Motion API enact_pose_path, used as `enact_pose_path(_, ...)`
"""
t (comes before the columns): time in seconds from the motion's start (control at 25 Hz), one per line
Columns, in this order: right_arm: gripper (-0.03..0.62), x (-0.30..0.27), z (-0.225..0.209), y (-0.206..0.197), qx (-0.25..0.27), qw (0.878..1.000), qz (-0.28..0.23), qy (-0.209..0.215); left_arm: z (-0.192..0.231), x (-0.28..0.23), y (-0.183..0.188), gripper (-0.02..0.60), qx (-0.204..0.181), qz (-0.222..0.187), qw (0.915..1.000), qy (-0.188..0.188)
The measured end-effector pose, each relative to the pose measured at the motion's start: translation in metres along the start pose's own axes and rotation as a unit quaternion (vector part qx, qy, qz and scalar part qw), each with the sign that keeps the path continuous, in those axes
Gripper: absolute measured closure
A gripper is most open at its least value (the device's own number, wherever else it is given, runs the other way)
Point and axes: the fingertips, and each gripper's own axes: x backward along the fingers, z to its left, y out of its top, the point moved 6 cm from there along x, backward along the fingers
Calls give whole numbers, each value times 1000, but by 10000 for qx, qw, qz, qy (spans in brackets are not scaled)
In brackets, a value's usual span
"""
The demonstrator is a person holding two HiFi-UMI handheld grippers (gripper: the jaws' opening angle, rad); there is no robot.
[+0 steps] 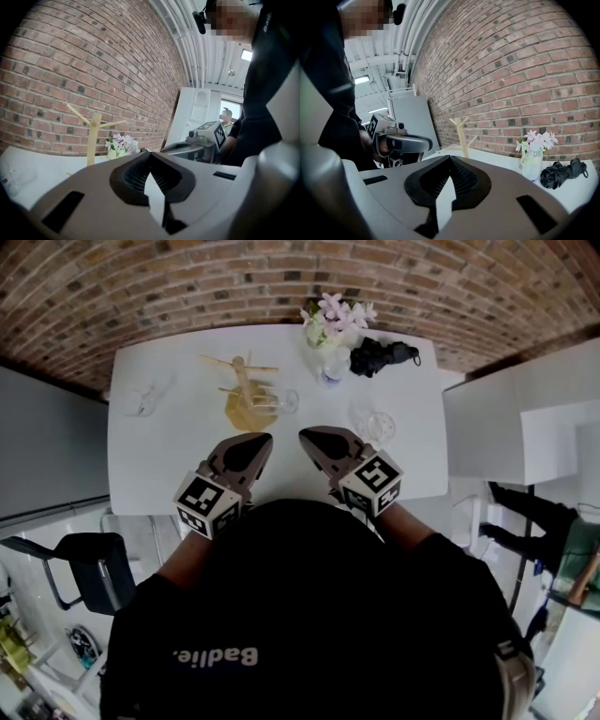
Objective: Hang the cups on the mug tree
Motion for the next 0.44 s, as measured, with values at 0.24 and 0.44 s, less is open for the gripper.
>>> enact_pose_path(0.24, 565, 1, -1, 0, 73, 10000, 51, 42, -1, 1, 0, 580, 12, 29, 10000, -26)
enact_pose_path(0.44, 565, 4, 0, 1, 37, 9999, 102, 12, -5, 2, -3, 580, 56, 74, 9999, -65)
